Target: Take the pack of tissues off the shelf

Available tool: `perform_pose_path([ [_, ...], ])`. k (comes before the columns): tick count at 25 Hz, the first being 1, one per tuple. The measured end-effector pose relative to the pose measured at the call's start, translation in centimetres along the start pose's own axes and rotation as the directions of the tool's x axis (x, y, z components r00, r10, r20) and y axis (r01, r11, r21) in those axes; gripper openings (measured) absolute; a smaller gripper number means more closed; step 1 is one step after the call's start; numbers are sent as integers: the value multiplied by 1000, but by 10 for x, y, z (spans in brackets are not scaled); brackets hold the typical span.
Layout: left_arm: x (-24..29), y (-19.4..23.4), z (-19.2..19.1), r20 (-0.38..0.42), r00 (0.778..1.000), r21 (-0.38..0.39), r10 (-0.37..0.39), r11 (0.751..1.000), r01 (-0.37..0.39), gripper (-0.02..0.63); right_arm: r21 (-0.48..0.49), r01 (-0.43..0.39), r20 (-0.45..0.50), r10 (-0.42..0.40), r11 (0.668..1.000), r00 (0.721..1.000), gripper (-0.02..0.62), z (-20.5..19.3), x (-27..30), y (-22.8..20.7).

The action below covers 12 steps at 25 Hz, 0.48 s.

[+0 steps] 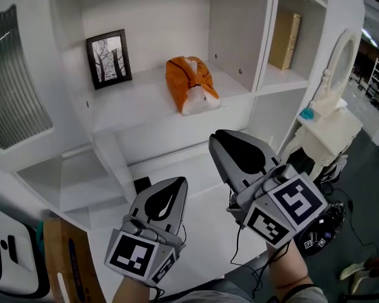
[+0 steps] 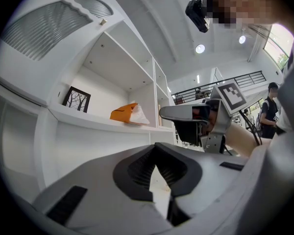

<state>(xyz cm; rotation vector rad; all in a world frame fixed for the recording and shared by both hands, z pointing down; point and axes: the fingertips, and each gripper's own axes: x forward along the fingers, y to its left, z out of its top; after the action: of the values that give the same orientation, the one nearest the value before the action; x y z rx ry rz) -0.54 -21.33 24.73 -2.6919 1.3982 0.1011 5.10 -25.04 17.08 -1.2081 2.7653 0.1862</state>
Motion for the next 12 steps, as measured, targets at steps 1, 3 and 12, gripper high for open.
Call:
perform_pose_path([
  [1,0,0,0,0,1000,0,1,1000,-1,28,0,0,0,0,1000,1000,73,2,2,-1],
  [3,0,2,0,-2,1000,0,3,1000,-3,28,2,0,0,0,1000,1000,83,4,6,-3],
  [12,-2,9,-2,-11,1000,-3,15,1000,-15,28,19,7,-3,-7,1000,1000,106,9,21,-13],
])
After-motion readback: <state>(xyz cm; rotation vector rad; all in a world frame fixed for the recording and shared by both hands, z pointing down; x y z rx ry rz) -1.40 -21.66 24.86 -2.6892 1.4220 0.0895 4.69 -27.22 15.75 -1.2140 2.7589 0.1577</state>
